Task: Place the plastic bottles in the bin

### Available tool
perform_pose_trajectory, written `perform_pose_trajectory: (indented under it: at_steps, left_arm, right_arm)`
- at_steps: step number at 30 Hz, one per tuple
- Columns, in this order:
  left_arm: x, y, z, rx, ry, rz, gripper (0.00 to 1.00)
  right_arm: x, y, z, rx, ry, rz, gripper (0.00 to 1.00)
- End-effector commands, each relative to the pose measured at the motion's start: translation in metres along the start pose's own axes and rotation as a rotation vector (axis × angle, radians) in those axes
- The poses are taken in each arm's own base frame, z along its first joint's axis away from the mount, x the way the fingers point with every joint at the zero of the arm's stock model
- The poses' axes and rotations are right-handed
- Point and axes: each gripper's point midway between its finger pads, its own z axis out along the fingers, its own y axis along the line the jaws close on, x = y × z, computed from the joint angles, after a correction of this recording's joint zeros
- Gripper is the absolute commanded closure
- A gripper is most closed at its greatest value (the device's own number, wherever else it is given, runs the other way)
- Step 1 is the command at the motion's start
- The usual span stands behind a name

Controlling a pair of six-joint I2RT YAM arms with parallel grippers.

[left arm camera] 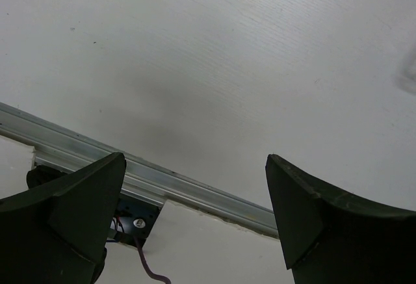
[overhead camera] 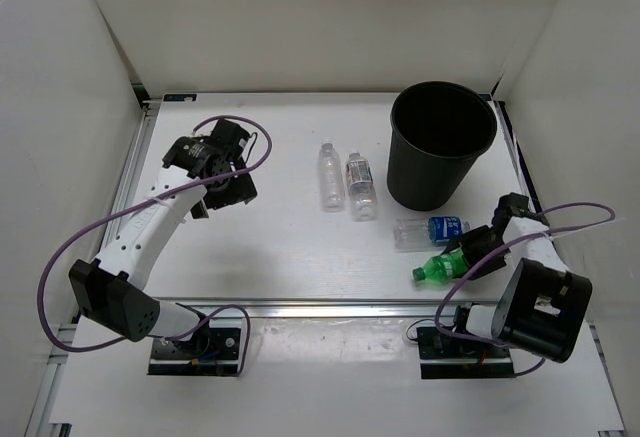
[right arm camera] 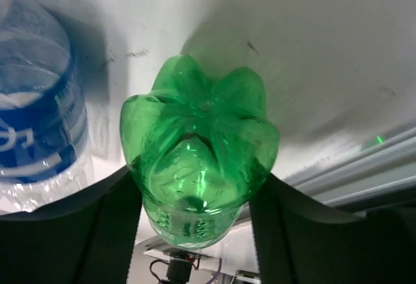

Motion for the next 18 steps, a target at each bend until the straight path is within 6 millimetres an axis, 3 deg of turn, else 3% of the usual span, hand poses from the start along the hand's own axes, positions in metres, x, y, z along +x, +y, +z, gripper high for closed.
perform_pose_trajectory:
  at_steps: [1,2,6,7,10,11,14,15,18]
  left_arm:
    - [-0.007,0.001,-0.006,0.018,-0.044,-0.012,0.00]
    - [-0.007,0.001,-0.006,0.018,-0.044,-0.012,0.00]
    - [-0.010,0.008,-0.005,-0.017,-0.065,-0.023,0.00]
    - [-0.010,0.011,-0.003,-0.046,-0.064,-0.028,0.00]
    - [-0.006,0.014,-0.001,-0.058,-0.052,-0.030,0.00]
    - [-0.003,0.011,0.001,-0.050,-0.032,-0.016,0.00]
    - [-0.002,0.009,0.006,-0.065,-0.016,-0.008,0.00]
    - [-0.004,0.008,0.006,-0.059,-0.022,-0.011,0.00]
    - [-0.004,0.003,0.009,-0.057,-0.007,-0.007,0.00]
  right_arm:
    - [0.005,-0.003,-0.022,-0.008,-0.011,-0.008,0.46]
    - [0.007,-0.002,-0.031,-0.020,-0.022,-0.021,0.53]
    - [0.025,0.023,-0.111,-0.196,-0.092,-0.069,0.58]
    - [0.023,0.046,-0.159,-0.328,-0.200,-0.109,0.60]
    - [0.028,0.074,-0.232,-0.504,-0.318,-0.157,0.61]
    - [0.026,0.090,-0.276,-0.595,-0.411,-0.196,0.61]
    - [0.003,0.138,-0.319,-0.681,-0.514,-0.275,0.62]
    - [-0.011,0.163,-0.335,-0.699,-0.557,-0.322,0.62]
    - [-0.039,0.223,-0.359,-0.683,-0.706,-0.429,0.60]
